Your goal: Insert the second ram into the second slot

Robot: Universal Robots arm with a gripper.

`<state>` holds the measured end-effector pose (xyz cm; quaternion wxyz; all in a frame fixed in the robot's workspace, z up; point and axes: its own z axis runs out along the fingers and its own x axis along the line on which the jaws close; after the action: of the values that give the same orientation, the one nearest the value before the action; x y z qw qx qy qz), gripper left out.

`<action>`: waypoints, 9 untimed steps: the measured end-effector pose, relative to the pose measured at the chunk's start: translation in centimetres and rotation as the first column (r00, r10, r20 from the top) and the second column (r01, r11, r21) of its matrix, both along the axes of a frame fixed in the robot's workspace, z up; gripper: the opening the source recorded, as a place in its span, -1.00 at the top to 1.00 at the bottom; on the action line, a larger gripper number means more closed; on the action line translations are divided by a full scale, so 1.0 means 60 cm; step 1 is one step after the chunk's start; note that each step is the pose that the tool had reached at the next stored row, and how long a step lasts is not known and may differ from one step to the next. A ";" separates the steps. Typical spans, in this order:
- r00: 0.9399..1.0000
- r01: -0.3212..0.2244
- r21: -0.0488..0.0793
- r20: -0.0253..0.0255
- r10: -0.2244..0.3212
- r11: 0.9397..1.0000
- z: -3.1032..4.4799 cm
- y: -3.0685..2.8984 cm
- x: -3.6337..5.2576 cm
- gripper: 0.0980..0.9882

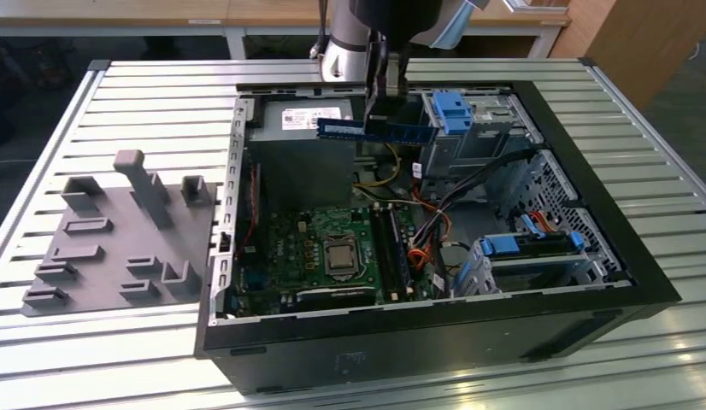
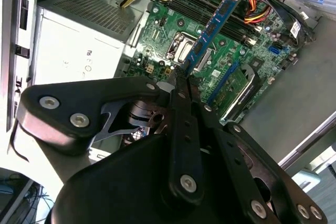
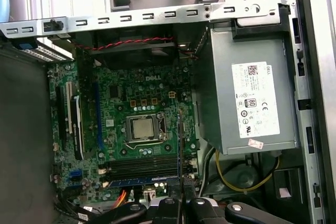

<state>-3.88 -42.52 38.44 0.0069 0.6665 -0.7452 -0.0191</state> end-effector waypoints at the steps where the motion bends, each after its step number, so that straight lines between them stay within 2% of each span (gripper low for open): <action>1: 1.000 0.000 0.000 0.000 0.000 1.000 0.000 -0.0008 0.000 0.92; 9: 1.000 0.007 0.000 0.000 -0.007 1.000 0.000 -0.0018 0.000 0.92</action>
<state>-3.88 -42.63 38.43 0.0068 0.6638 -0.7476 -0.0191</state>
